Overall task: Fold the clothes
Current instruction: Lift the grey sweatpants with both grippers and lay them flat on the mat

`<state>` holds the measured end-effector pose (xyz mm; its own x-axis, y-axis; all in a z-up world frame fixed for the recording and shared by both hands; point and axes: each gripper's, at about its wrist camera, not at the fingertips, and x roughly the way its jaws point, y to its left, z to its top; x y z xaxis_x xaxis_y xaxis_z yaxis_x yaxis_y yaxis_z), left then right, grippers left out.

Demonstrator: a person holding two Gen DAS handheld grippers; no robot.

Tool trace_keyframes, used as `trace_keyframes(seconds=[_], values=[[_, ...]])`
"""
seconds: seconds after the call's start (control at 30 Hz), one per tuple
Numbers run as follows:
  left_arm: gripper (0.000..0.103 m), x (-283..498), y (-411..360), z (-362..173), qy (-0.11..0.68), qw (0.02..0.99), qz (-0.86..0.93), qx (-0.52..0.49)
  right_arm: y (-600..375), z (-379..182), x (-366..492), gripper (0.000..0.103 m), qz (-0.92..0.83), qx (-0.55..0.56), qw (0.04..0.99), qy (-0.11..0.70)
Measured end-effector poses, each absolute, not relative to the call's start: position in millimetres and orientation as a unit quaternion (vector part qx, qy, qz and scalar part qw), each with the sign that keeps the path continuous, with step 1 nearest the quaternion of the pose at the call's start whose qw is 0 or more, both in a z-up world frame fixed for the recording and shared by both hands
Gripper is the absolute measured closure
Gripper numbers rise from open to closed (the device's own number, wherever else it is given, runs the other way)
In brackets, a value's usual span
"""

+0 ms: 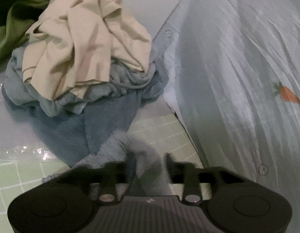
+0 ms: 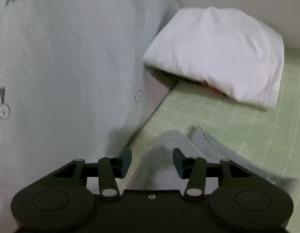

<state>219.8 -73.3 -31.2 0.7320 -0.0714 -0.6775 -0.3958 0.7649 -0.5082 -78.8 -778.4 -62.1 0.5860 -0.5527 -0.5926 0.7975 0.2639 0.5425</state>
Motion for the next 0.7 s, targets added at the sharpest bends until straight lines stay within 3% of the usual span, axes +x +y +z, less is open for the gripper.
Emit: trace_keyframes(seconds=[0.03, 0.07, 0.17, 0.47, 0.53, 0.57, 0.6, 0.63, 0.67, 0.7], values=[[0.023, 213.3, -76.4, -32.8, 0.360, 0.875, 0.099, -0.307, -767.7, -68.8, -82.8, 0.045, -0.442, 0.412, 0.780, 0.165], [0.023, 206.6, -79.0, -35.7, 0.370, 0.878, 0.109, -0.283, -757.0, -75.5, -86.8, 0.039, -0.451, 0.397, 0.777, 0.187], [0.023, 184.4, -85.0, -53.5, 0.420, 0.869, 0.121, -0.234, -725.0, -99.0, -105.6, 0.038, -0.482, 0.357, 0.762, 0.244], [0.023, 146.2, -108.2, -105.5, 0.503, 0.825, 0.091, -0.241, -696.3, -140.7, -142.4, 0.031, -0.511, 0.392, 0.717, 0.265], [0.025, 147.8, -119.5, -108.7, 0.509, 0.826, 0.080, -0.229, -698.2, -139.9, -135.3, 0.033, -0.509, 0.369, 0.726, 0.278], [0.027, 147.1, -125.4, -110.0, 0.511, 0.827, 0.080, -0.220, -699.1, -139.8, -132.2, 0.043, -0.507, 0.359, 0.731, 0.283], [0.040, 146.9, -130.6, -111.5, 0.514, 0.828, 0.082, -0.211, -700.9, -139.2, -128.9, 0.063, -0.506, 0.349, 0.734, 0.289], [0.063, 147.9, -134.1, -113.7, 0.517, 0.828, 0.086, -0.201, -700.9, -138.8, -126.5, 0.067, -0.507, 0.335, 0.735, 0.301], [0.073, 148.6, -137.0, -115.2, 0.518, 0.829, 0.091, -0.191, -701.2, -138.8, -124.0, 0.082, -0.507, 0.320, 0.737, 0.312], [0.095, 148.8, -139.0, -115.1, 0.516, 0.833, 0.095, -0.178, -702.4, -140.1, -121.5, 0.099, -0.506, 0.305, 0.739, 0.323]])
